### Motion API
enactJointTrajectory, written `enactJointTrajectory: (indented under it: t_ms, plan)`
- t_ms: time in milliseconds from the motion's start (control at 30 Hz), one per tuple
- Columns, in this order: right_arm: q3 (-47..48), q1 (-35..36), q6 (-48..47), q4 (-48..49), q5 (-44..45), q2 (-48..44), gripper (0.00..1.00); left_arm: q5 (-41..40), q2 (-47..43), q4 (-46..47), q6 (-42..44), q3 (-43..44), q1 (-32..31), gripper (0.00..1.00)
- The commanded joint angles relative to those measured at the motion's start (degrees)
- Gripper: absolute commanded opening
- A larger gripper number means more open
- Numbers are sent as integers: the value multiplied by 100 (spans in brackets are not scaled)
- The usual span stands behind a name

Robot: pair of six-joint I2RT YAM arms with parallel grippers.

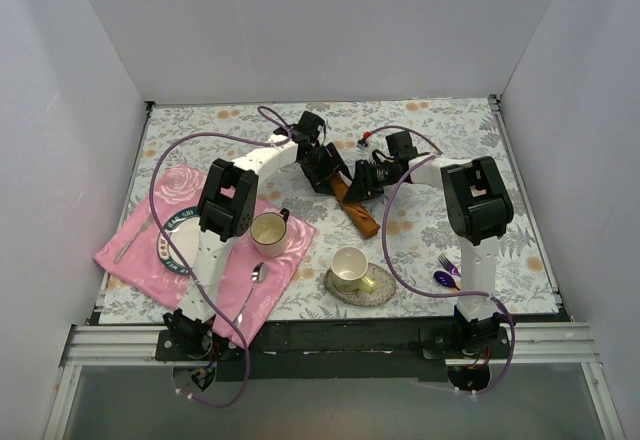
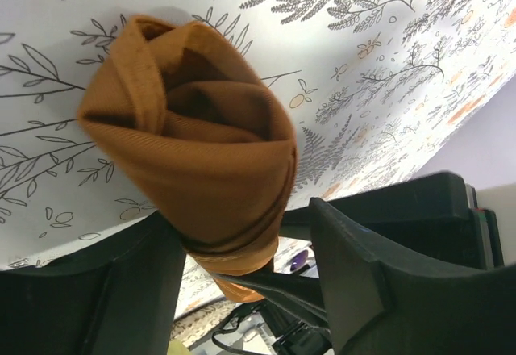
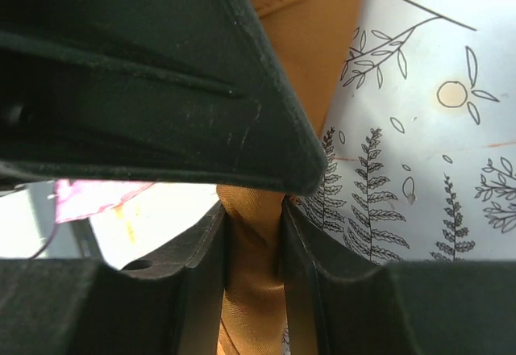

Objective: Fold the napkin, place the utensils inside, and roll it up
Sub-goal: Roll the napkin with the utensil

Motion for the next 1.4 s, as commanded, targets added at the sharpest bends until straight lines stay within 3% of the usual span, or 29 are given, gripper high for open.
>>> enactJointTrajectory:
  t_ms: [0,167,367,500,800,1167,1367]
  plan:
    - [185,-116,71,-297,-488,458,41,-372,73,-277,111,122,-38,56]
    - [441,-195,-112,-719,-306,486,46,-390,12,-242,190,-45,-47,42]
    - [379,-125,-350,-1052,1002,-278,61,-381,-6,-286,278,-54,-38,36]
    - [300,112,-490,-1158,2276,-815,67,-329,21,-277,287,-28,-47,33]
    - [151,1632,-1167,-1001,5264,-1387,78,-232,65,-330,296,69,-21,31]
    - [318,2327,-1502,-983,6760,-746,79,-135,21,-251,226,-19,-3,31]
    - [248,2336,-1546,-913,6559,-649,74,-65,-15,-216,208,-45,15,31]
